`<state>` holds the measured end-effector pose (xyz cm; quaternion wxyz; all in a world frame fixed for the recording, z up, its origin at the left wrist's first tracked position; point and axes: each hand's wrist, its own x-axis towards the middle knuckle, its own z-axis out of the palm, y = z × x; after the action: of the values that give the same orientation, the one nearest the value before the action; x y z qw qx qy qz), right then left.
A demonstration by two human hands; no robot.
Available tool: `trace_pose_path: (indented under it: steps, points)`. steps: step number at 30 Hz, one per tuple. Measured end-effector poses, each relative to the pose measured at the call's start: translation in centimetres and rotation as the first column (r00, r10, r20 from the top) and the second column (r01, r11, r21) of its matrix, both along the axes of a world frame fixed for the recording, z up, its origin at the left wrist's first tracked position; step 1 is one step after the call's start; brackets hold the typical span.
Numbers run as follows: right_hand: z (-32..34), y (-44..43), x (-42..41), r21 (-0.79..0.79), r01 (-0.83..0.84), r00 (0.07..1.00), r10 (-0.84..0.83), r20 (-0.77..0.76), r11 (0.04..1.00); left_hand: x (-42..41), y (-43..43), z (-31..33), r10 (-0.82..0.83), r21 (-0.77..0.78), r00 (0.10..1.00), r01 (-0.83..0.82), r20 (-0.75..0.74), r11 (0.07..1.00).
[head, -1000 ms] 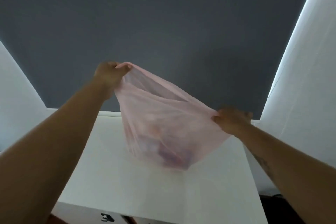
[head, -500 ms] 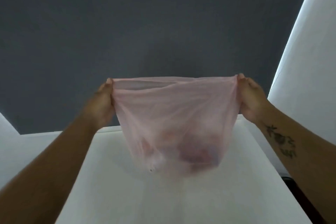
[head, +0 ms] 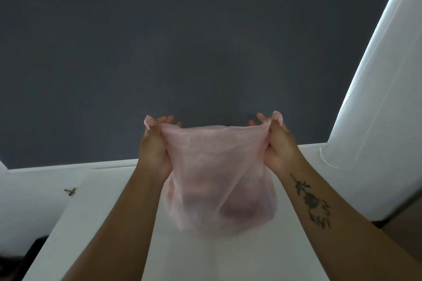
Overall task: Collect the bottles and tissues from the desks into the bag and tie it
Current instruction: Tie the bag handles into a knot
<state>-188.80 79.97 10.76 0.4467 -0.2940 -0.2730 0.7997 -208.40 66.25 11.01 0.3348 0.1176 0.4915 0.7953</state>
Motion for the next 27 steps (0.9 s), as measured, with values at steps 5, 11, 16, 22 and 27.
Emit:
trace_pose_path:
  steps: [5, 11, 16, 22, 27]
  points:
    - [-0.2, 0.8, -0.6, -0.241, 0.047, 0.966, -0.106, -0.237, 0.969, 2.0, 1.3, -0.1, 0.135, 0.058, 0.979, -0.146, 0.153, 0.988]
    - [0.7, 0.7, 0.4, -0.073, -0.160, 0.975, 0.147, -0.164, 0.984, 2.9, 0.8, -0.2, 0.000, 0.116, 0.988, -0.018, 0.156, 0.993]
    - [-0.3, 0.0, 1.0, -0.075, -0.164, 0.956, 0.140, -0.259, 0.984, 3.1, -0.1, -1.6, -0.105, 0.162, 0.990, 0.089, 0.092, 0.983]
    - [-0.5, 0.0, 1.4, -0.105, -0.060, 0.990, 0.046, -0.134, 0.993, 4.1, 0.4, -1.7, 0.000, 0.177, 0.970, -0.044, 0.242, 0.983]
    - [0.7, -0.4, 1.1, -0.025, -0.127, 0.990, 0.125, -0.062, 0.992, 4.0, 0.1, -1.4, -0.067, 0.187, 0.970, 0.022, 0.236, 0.982]
